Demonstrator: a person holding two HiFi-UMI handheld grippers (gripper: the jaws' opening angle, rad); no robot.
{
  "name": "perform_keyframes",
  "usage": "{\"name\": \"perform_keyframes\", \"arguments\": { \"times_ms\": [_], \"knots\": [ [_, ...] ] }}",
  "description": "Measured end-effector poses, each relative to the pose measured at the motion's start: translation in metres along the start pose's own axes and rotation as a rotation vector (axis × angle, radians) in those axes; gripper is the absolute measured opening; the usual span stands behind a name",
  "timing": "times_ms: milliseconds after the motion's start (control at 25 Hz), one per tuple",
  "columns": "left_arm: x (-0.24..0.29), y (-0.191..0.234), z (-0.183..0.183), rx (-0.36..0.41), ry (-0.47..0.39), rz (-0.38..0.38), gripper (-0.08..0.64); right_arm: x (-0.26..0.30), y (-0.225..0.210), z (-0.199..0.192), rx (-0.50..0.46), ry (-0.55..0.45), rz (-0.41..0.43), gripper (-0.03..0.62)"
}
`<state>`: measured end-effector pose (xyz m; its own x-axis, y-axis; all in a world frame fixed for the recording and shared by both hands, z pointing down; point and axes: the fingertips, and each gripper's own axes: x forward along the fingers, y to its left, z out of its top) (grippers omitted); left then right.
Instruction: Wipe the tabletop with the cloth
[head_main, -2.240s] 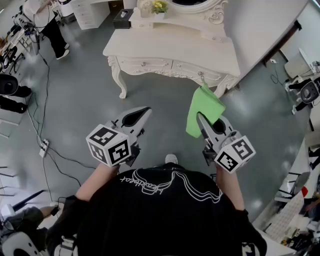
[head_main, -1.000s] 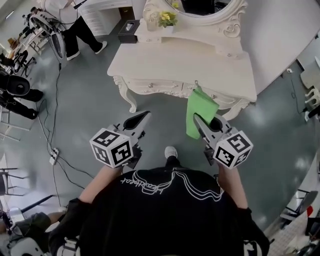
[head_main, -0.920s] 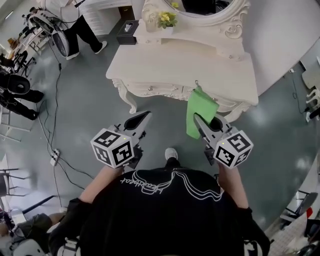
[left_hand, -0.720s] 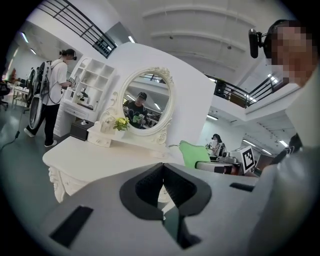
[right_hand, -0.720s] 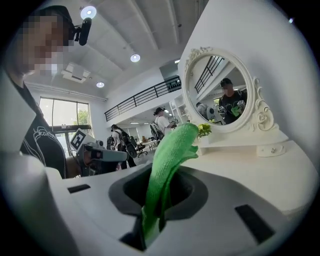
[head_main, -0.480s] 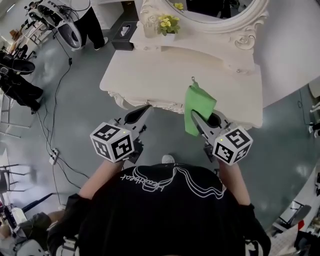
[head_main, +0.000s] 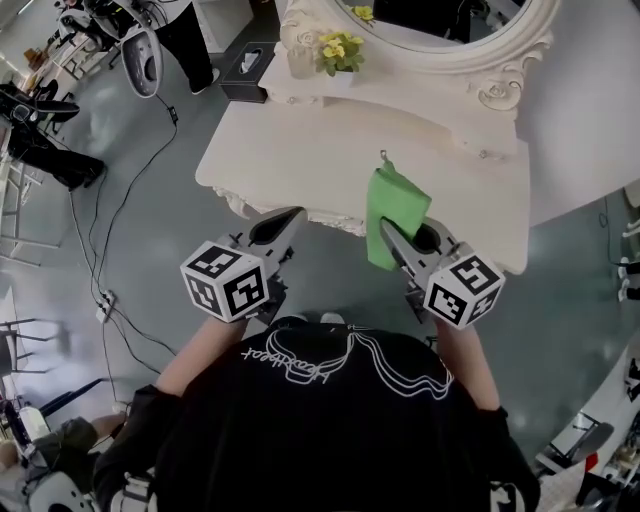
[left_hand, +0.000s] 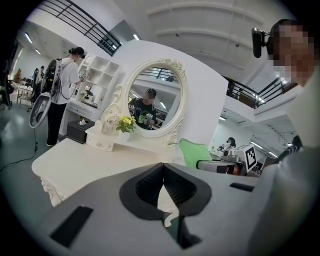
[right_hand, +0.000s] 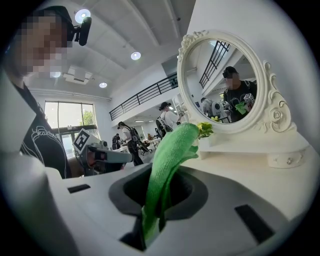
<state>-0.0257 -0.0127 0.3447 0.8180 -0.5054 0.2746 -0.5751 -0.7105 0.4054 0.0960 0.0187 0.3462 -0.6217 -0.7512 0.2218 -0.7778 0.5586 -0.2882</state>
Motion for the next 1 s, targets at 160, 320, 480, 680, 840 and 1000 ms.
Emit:
{"name": "perform_keyframes", "arguments": {
  "times_ms": [160, 320, 480, 680, 840, 1000],
  "knots": [
    [-0.002, 0.016, -0.009, -0.027, 0.014, 0.023, 0.003, 0.015, -0.001, -0.008, 0.015, 0.022, 0.009, 0.058],
    [-0.005, 0.039, -0.008, -0.044, 0.012, 0.033, 0.003, 0.035, -0.002, -0.009, 0.018, 0.032, 0.008, 0.058],
    [-0.003, 0.070, -0.001, -0.065, 0.017, 0.036, 0.003, 0.065, -0.005, 0.000, 0.021, 0.035, 0.004, 0.058],
    [0.003, 0.118, 0.017, -0.080, 0.027, 0.026, 0.003, 0.116, -0.007, 0.010, -0.009, 0.068, -0.014, 0.058],
    [0.010, 0.169, 0.025, -0.099, 0.052, 0.040, 0.003, 0.171, -0.016, 0.012, 0.014, 0.088, -0.003, 0.058],
    [0.012, 0.218, 0.034, -0.106, 0.070, 0.055, 0.003, 0.226, -0.024, 0.018, 0.023, 0.109, 0.005, 0.058]
  ]
}}
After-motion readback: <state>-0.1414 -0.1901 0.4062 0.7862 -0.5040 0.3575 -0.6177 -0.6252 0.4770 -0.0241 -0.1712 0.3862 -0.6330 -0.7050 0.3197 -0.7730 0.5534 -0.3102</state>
